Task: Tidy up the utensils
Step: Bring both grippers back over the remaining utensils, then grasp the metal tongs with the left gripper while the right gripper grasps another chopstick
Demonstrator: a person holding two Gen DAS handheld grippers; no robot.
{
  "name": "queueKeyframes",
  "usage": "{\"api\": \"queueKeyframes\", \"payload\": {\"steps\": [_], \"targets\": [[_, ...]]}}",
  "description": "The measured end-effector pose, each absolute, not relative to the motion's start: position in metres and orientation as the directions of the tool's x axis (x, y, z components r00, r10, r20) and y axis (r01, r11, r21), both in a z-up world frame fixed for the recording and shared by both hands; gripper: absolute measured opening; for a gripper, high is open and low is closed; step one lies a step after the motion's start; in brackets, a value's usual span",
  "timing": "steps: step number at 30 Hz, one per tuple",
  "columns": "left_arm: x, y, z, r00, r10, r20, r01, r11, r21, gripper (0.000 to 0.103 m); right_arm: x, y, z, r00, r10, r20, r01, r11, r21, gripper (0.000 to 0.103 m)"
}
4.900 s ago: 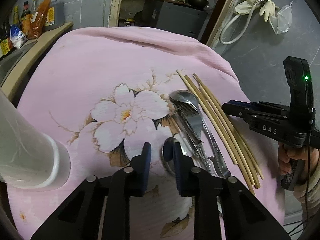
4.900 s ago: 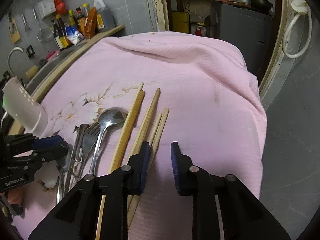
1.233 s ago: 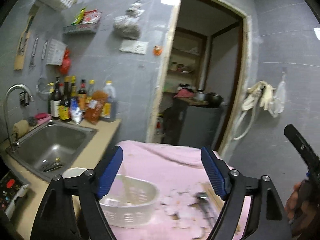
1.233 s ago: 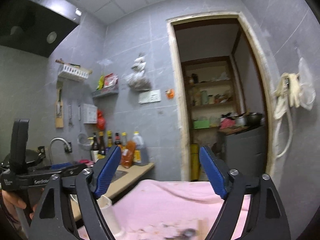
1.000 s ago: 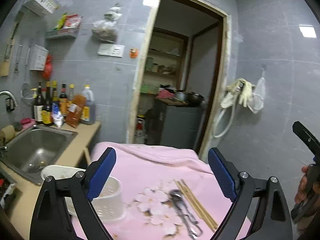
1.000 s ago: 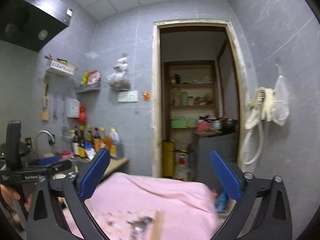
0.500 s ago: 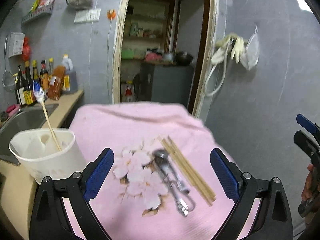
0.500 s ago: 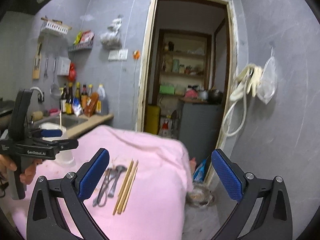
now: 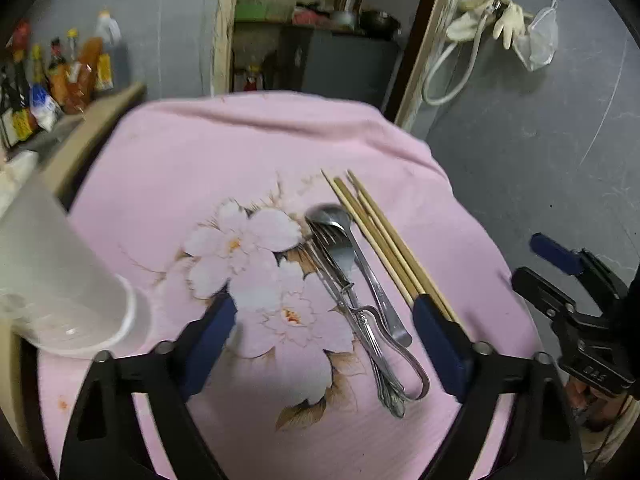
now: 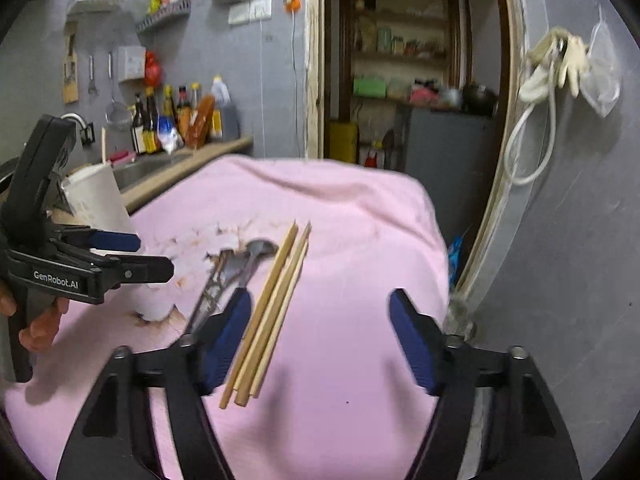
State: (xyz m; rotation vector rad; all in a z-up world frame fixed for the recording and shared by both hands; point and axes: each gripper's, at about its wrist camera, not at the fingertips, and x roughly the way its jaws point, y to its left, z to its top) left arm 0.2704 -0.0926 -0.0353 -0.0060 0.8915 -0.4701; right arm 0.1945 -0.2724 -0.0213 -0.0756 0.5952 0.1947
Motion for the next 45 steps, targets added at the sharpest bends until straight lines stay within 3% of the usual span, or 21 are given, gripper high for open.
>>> {"api": "queueKeyframes", "payload": {"steps": [6,17,29,45], "targets": [[0.295,-0.102,-0.05,0.448,-0.417,-0.791,0.379,0.89,-0.254,0.055,0.217,-0.277,-0.038,0.748,0.194,-0.635,-0.223,0.974,0.035,0.041],[0.314,-0.094,-0.059,0.378,-0.468,-0.799,0.357,0.87,-0.341,0.018,0.238,-0.271,-0.051,0.692,0.243,-0.68,-0.263,0.962,0.076,0.041],[0.308,-0.077,-0.057,0.378,-0.459,-0.804,0.361,0.873,-0.329,0.014,0.261,-0.255,-0.059,0.643,0.252,-0.724,-0.289,0.954,0.075,0.027],[0.311,-0.074,-0.053,0.363,-0.38,-0.851,0.362,0.899,-0.247,0.016,0.304,-0.257,-0.062,0.601,0.246,-0.761,-0.249,0.962,0.115,0.02]]}}
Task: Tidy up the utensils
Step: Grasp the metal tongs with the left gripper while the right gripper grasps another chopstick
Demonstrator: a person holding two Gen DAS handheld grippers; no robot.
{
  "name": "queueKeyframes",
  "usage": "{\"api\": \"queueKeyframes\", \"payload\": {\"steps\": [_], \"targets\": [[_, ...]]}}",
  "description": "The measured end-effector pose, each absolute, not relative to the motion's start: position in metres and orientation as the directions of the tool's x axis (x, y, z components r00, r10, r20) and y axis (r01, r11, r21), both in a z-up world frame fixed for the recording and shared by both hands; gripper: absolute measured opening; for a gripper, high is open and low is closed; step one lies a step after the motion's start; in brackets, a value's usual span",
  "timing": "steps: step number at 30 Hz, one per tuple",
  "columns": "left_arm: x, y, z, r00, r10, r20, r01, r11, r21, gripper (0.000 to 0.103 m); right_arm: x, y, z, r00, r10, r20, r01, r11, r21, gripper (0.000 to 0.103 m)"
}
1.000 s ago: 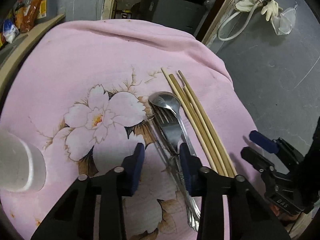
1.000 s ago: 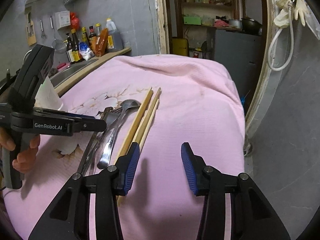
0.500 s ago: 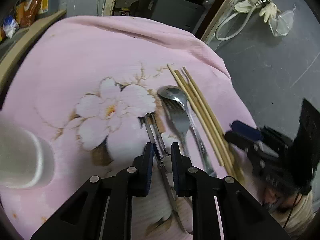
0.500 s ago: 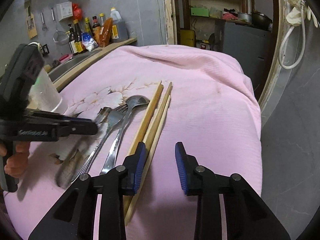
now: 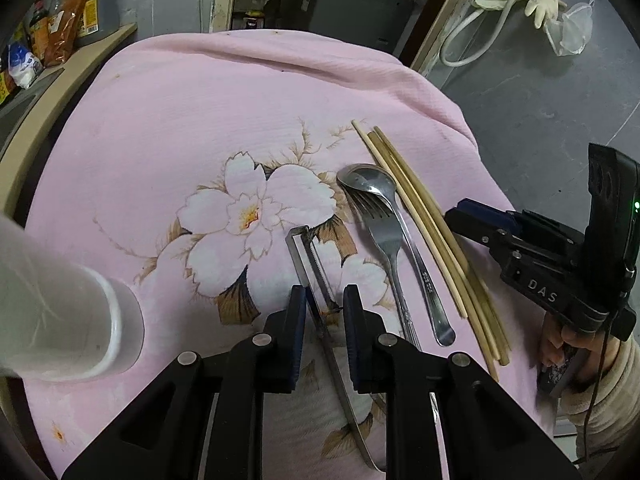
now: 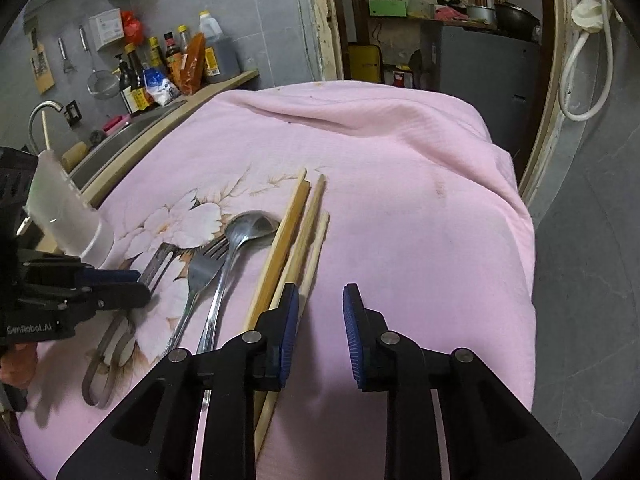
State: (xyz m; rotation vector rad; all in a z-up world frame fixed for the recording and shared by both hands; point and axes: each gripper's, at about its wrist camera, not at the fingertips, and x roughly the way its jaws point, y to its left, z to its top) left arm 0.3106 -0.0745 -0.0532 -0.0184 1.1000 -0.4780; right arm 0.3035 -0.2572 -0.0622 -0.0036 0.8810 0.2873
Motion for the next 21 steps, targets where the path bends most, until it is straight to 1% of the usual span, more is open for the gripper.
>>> {"api": "queueKeyframes", "payload": {"steps": [2,6,9,11,16,18,21], "targets": [[0.315,-0.079,-0.054,0.354,-0.367,-0.86,0.358,0.903,-0.238,0.017,0.31,-0.253,-0.066,0.578,0.251,-0.777,-0.258,0.959,0.117,0.02],[0.324,-0.089,-0.057,0.343,-0.332,-0.879,0.363,0.91,-0.202,0.018,0.326,-0.242,-0.069,0.563,0.209,-0.8,-0.264,0.962,0.066,0.019],[0.33,-0.094,-0.059,0.336,-0.316,-0.887,0.368,0.911,-0.185,0.019,0.34,-0.242,-0.07,0.538,0.208,-0.817,-0.262,0.962,0.072,0.019],[0.335,-0.099,-0.061,0.33,-0.299,-0.895,0.379,0.911,-0.164,0.019,0.346,-0.244,-0.069,0.52,0.215,-0.827,-0.262,0.961,0.086,0.019],[0.338,-0.108,-0.064,0.337,-0.251,-0.907,0.386,0.916,-0.111,0.018,0.349,-0.243,-0.068,0.495,0.2,-0.846,-0.289,0.956,0.057,0.018],[0.337,-0.108,-0.064,0.351,-0.254,-0.901,0.375,0.92,-0.113,0.014,0.349,-0.247,-0.067,0.483,0.209,-0.85,-0.27,0.959,0.083,0.008],[0.333,-0.104,-0.063,0.363,-0.277,-0.89,0.361,0.922,-0.14,0.011,0.347,-0.253,-0.066,0.478,0.243,-0.844,-0.235,0.961,0.144,0.004]]}}
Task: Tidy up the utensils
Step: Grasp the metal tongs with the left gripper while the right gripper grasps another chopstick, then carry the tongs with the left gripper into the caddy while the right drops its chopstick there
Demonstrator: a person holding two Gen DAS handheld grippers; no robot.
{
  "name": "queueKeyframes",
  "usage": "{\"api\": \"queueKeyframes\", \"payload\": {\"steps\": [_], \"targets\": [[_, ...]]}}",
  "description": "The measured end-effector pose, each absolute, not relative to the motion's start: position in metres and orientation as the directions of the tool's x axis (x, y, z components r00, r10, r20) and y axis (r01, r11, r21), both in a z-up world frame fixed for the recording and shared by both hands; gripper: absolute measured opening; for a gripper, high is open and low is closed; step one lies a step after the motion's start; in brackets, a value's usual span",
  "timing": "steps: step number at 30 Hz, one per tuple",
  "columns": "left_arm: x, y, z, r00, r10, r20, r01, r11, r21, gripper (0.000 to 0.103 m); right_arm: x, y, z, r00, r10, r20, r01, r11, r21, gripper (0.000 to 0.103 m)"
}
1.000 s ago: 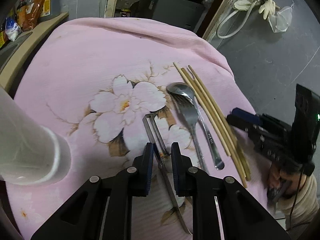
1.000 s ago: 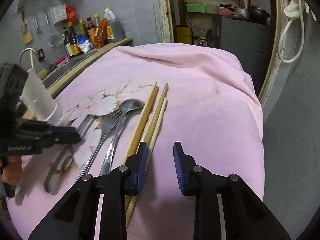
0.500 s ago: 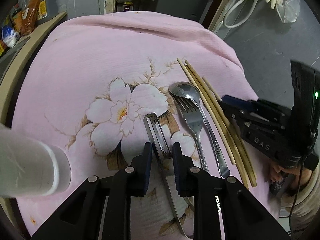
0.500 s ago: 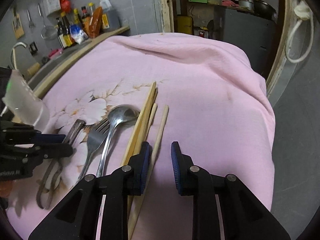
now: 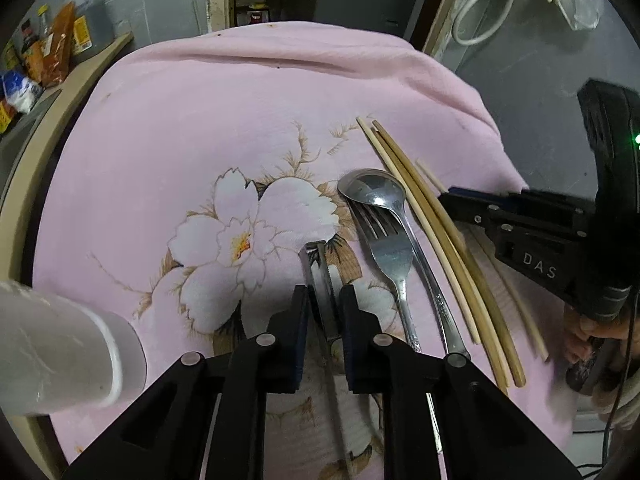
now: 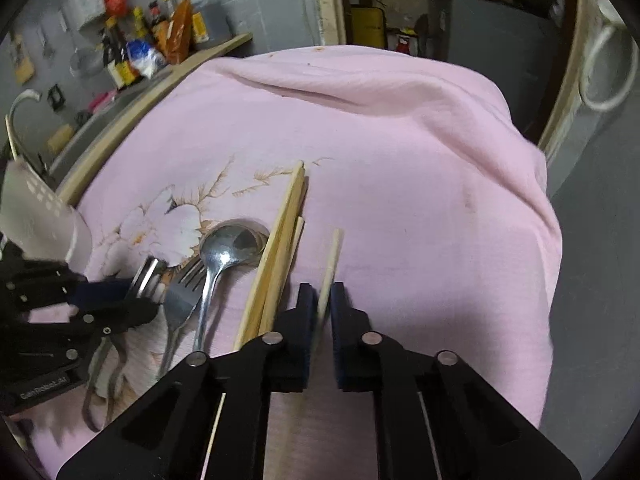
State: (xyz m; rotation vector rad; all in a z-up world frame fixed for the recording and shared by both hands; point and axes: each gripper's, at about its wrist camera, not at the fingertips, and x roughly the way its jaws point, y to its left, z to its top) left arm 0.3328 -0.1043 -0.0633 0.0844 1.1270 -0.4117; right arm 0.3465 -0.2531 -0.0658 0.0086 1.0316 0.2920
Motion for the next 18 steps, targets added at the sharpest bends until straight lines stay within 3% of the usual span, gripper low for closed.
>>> {"api": "queueKeyframes", "payload": {"steps": [5,9,18], "targets": [[0.313,-0.099,-0.054,0.437,-0.295,-0.85,0.367,0.921,-0.13,0.009,0.326,-0.269,-0.057,0.55,0.295,-0.781,-0.205,0.954,0.217,0.003],[0.289,-0.094,-0.039,0.557,-0.292,-0.778,0.384,0.921,-0.072,0.009,0.295,-0.267,-0.044,0.666,0.26,-0.699,-0.218,0.964,0.151,0.003],[0.255,-0.071,0.002,0.768,-0.284,-0.574,0.306,0.95,-0.061,0.009,0.216,-0.233,-0.003,0.943,0.119,-0.312,-0.162,0.98,-0.115,0.003]]}}
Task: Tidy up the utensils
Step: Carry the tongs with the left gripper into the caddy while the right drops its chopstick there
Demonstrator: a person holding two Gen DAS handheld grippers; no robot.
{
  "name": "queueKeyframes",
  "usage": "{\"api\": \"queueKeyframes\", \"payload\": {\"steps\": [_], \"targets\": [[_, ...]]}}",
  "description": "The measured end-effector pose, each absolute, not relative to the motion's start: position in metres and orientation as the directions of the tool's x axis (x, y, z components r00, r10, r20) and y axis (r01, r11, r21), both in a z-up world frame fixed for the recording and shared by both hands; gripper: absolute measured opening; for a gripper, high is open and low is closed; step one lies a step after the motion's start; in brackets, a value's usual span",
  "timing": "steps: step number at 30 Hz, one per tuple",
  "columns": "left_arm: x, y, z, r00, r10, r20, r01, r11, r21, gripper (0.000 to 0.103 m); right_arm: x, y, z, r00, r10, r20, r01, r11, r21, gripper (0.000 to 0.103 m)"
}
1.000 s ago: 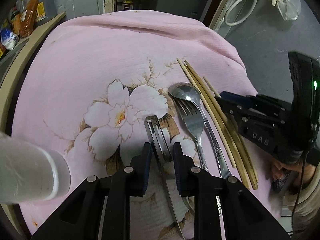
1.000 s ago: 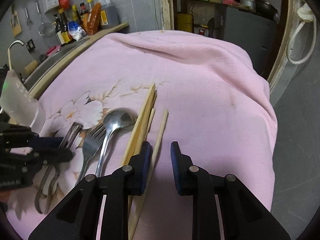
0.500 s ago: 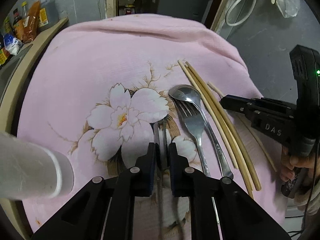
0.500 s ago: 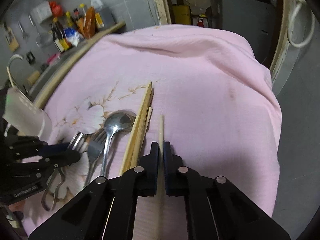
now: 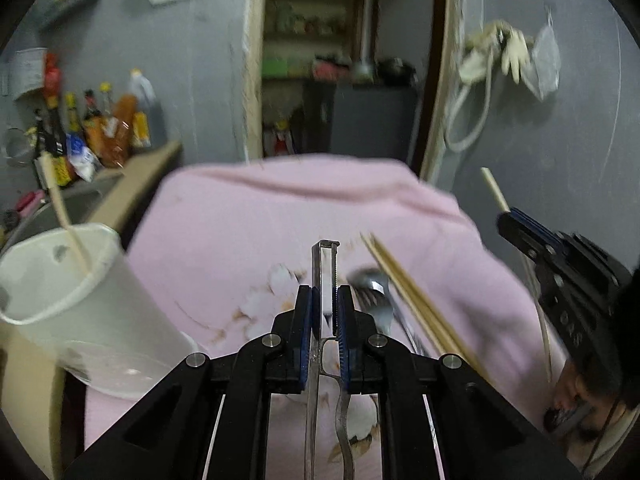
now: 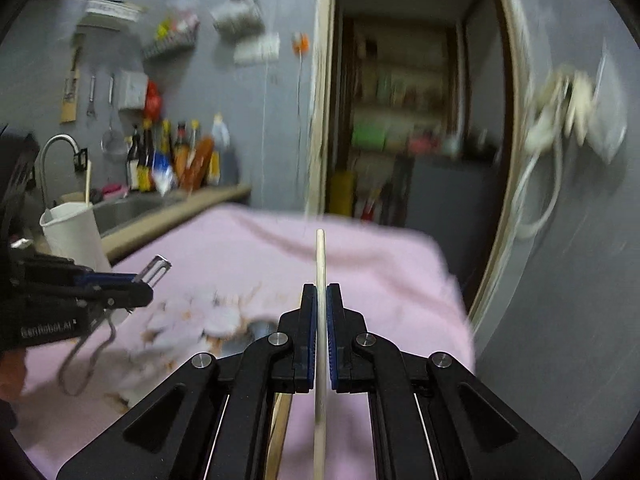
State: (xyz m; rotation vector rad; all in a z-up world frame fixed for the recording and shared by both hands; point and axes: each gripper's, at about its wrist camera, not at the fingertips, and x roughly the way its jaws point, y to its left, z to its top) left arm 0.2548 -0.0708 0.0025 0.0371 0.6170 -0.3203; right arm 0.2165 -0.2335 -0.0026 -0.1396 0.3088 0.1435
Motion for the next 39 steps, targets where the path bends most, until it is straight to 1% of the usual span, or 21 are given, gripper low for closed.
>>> {"api": "queueKeyframes", "payload": {"steps": [1,3,6,10,12,17,21,26,29,33,39], "targets": [[0.252,-0.068,0.009,0.792,-0.276,-0.544,0.293,0.954,-0.058,0.009,0.214,-0.23,0.001,0.955,0.106,-0.277,-0.149,0.979,-0.139,0.003],[0.246,-0.066,0.021,0.828,-0.264,-0.494,0.274,0.96,-0.054,0.009,0.202,-0.219,0.01,0.981,0.078,-0.177,-0.112,0.976,-0.188,0.003],[0.237,-0.054,0.039,0.871,-0.255,-0.42,0.247,0.966,-0.074,0.009,0.192,-0.204,0.025,0.996,0.058,-0.067,-0.071,0.976,-0.206,0.003],[0.225,-0.033,0.067,0.922,-0.229,-0.313,0.217,0.973,-0.073,0.009,0.188,-0.186,0.045,0.996,0.077,0.038,-0.068,0.981,-0.181,0.003],[0.222,-0.019,0.08,0.936,-0.218,-0.276,0.204,0.976,-0.077,0.009,0.188,-0.178,0.055,0.992,0.101,0.072,-0.089,0.984,-0.157,0.003],[0.222,0.03,0.107,0.965,-0.144,-0.218,0.121,0.986,-0.118,0.009,0.206,-0.145,0.079,0.976,0.201,0.088,-0.196,0.978,-0.068,0.003],[0.229,0.073,0.117,0.977,-0.058,-0.205,0.031,0.991,-0.13,0.009,0.226,-0.107,0.099,0.951,0.294,0.092,-0.294,0.956,-0.013,0.003],[0.249,0.124,0.117,0.98,0.017,-0.196,-0.054,0.982,-0.183,0.009,0.25,-0.07,0.112,0.898,0.42,0.131,-0.432,0.899,0.077,0.003],[0.264,0.147,0.112,0.977,0.042,-0.208,-0.091,0.968,-0.233,0.009,0.262,-0.059,0.11,0.86,0.485,0.156,-0.506,0.851,0.143,0.003],[0.276,0.17,0.102,0.971,0.057,-0.233,-0.13,0.941,-0.311,0.009,0.277,-0.044,0.102,0.839,0.522,0.153,-0.543,0.819,0.185,0.003],[0.282,0.177,0.094,0.966,0.098,-0.238,-0.174,0.93,-0.324,0.009,0.288,-0.035,0.088,0.819,0.556,0.14,-0.573,0.793,0.205,0.003]]}}
